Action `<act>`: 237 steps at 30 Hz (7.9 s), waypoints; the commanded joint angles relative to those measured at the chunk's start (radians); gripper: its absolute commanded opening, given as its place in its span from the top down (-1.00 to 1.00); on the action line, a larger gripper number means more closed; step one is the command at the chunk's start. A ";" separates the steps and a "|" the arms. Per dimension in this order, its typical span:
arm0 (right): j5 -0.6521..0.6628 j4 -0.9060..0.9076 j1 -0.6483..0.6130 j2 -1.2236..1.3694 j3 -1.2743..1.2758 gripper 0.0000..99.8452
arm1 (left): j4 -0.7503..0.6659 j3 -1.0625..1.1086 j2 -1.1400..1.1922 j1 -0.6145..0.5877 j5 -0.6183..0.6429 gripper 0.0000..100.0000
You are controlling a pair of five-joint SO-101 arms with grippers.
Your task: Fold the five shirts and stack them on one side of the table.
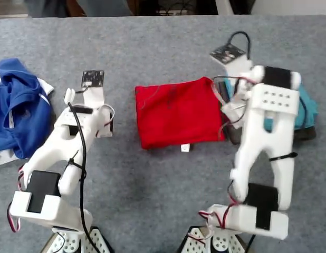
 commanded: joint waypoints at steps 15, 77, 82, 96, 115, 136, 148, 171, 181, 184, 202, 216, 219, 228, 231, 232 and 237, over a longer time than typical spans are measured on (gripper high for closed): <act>-0.187 -0.350 0.012 0.203 0.302 0.97 | -0.138 -0.558 0.430 0.248 -0.017 0.94; -0.097 0.183 -0.066 0.272 -0.564 0.97 | 0.150 -0.727 0.279 0.148 -0.121 0.94; -0.230 0.180 -0.046 0.119 -0.361 0.97 | 0.114 -0.450 0.115 0.111 -0.152 0.94; -0.740 -0.071 -0.141 -0.010 0.367 0.85 | -0.275 0.125 -0.048 0.019 -0.068 0.94; -1.131 -0.195 -0.216 0.450 0.004 0.27 | -0.270 0.117 -0.035 -0.010 -0.043 0.94; -0.993 -0.315 -0.210 0.665 -0.051 0.97 | -0.270 0.116 -0.035 -0.010 -0.044 0.94; -0.784 -0.242 -0.219 0.338 -0.056 0.97 | -0.270 0.116 -0.035 -0.010 -0.044 0.94; -0.359 -0.190 0.081 0.220 -0.412 0.97 | -0.269 0.119 -0.035 -0.010 -0.044 0.94; -0.270 -0.193 0.391 0.337 -0.498 0.97 | -0.269 0.119 -0.035 -0.010 -0.044 0.94; -0.270 -0.186 0.448 0.401 -0.542 0.97 | -0.269 0.119 -0.035 -0.010 -0.044 0.94; -0.167 -0.026 0.560 0.469 -0.634 0.14 | -0.195 0.082 -0.044 -0.012 -0.069 0.94; -0.385 -0.180 0.477 0.730 -0.918 0.92 | 0.367 -0.317 -0.044 -0.271 -0.247 0.94; -0.390 -0.351 0.493 0.852 -0.911 0.97 | 0.408 -0.325 -0.048 -0.326 -0.258 0.94; -0.388 -0.258 0.480 0.914 -1.047 0.97 | 0.434 -0.325 -0.302 -0.496 -0.272 0.94; -0.388 -0.100 0.465 0.881 -1.164 0.97 | 0.436 -0.320 -0.390 -0.578 -0.305 0.94; -0.388 -0.044 0.456 0.872 -1.208 0.97 | 0.436 -0.320 -0.413 -0.616 -0.304 0.93; -0.390 0.183 0.416 0.829 -1.451 0.97 | 0.434 -0.325 -0.456 -0.854 -0.307 0.78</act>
